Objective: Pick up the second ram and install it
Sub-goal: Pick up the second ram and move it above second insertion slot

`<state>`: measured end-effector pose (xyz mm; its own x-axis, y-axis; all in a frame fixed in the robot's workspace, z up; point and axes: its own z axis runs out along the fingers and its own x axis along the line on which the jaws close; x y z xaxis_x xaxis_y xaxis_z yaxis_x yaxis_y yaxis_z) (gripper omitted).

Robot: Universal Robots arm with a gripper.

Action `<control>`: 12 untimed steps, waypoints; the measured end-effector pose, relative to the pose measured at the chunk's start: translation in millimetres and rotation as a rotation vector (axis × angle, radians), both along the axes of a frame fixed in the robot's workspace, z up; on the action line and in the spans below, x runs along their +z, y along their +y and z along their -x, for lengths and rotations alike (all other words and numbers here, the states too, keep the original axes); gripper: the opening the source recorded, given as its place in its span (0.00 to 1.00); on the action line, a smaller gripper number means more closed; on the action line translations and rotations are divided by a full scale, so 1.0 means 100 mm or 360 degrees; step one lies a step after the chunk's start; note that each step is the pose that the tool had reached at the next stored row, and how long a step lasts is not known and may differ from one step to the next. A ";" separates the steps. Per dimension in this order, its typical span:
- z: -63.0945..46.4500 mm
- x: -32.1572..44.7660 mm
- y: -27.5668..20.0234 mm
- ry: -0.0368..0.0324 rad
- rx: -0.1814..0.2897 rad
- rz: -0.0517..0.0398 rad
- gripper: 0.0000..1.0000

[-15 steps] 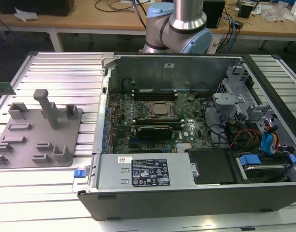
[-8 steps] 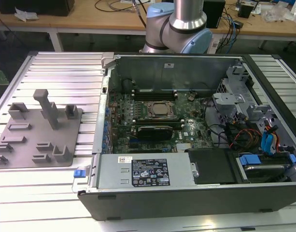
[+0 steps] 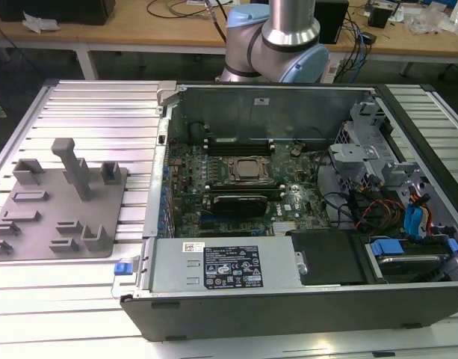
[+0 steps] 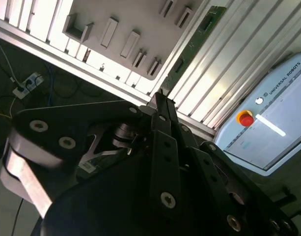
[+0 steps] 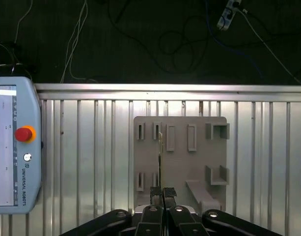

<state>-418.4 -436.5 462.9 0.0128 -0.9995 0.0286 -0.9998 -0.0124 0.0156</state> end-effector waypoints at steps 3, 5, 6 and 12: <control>-0.04 0.000 0.000 0.0000 0.0000 0.0000 0.09; -0.07 0.000 0.000 0.0000 0.0000 0.0000 0.09; -0.11 0.001 0.000 0.0000 0.0000 0.0000 0.09; -0.38 0.000 0.000 0.0000 0.0000 0.0000 0.09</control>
<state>-380.3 -436.5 462.9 0.0128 -0.9995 0.0286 -0.9998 -0.0124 0.0156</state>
